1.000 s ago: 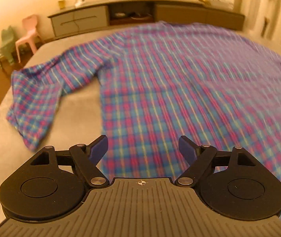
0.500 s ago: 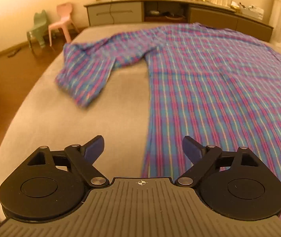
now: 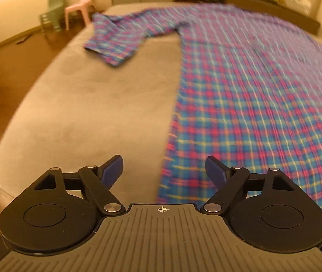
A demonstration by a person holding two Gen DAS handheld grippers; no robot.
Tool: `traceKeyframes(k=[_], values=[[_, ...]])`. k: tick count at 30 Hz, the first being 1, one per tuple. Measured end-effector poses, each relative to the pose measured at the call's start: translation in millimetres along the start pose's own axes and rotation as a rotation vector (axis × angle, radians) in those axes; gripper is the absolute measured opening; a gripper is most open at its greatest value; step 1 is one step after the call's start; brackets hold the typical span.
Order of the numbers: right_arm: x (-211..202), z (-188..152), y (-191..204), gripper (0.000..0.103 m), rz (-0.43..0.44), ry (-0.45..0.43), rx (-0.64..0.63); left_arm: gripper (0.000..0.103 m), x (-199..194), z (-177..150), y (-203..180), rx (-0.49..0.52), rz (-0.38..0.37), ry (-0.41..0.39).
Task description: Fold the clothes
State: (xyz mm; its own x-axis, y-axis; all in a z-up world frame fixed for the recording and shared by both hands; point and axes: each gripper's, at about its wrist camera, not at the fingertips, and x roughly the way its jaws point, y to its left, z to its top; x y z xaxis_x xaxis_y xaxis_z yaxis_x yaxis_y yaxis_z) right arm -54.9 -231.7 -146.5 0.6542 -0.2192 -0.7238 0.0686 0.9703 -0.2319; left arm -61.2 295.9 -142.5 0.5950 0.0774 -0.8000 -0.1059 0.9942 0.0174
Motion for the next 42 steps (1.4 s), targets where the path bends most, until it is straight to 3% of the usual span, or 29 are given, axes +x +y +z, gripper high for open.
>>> traceKeyframes(k=[5,10,12,16,18,19,22,24,28,30,32,37,38,40,42], values=[[-14,30,54,0.06,0.152,-0.086,-0.06,0.082,4,36,35,-0.049,0.037,-0.095],[-20,52,126,0.068,0.262,-0.115,-0.171,0.084,56,99,79,-0.145,0.081,-0.137],[-23,59,149,0.072,0.311,-0.118,-0.209,0.083,80,118,89,-0.186,0.057,-0.137],[-21,80,177,0.072,0.441,-0.074,-0.178,0.056,120,140,105,-0.306,0.035,-0.116],[-17,96,187,0.072,0.527,-0.04,-0.117,0.028,122,142,109,-0.355,0.038,-0.161],[-12,108,193,0.072,0.59,-0.016,-0.075,0.0,121,141,113,-0.39,0.006,-0.17],[-2,143,216,0.072,0.768,0.03,0.032,0.0,112,135,129,-0.536,-0.14,-0.249],[5,167,244,0.073,0.885,0.058,0.099,0.0,99,122,143,-0.668,-0.337,-0.32],[28,215,312,0.081,1.109,0.131,0.247,0.0,97,89,169,-0.979,-0.806,-0.402],[42,234,352,0.085,1.193,0.164,0.313,0.0,108,75,171,-1.083,-0.964,-0.409],[55,249,389,0.089,1.237,0.176,0.358,0.0,116,70,171,-1.102,-1.004,-0.379],[88,262,465,0.091,1.236,0.213,0.353,0.0,124,71,163,-1.072,-1.033,-0.324],[95,261,474,0.087,1.228,0.232,0.365,0.0,123,73,163,-1.056,-1.032,-0.325],[110,258,481,0.055,1.292,0.282,0.426,0.0,121,75,163,-1.022,-1.019,-0.323],[114,257,481,0.009,1.325,0.296,0.464,0.0,125,78,163,-1.001,-0.982,-0.304]])
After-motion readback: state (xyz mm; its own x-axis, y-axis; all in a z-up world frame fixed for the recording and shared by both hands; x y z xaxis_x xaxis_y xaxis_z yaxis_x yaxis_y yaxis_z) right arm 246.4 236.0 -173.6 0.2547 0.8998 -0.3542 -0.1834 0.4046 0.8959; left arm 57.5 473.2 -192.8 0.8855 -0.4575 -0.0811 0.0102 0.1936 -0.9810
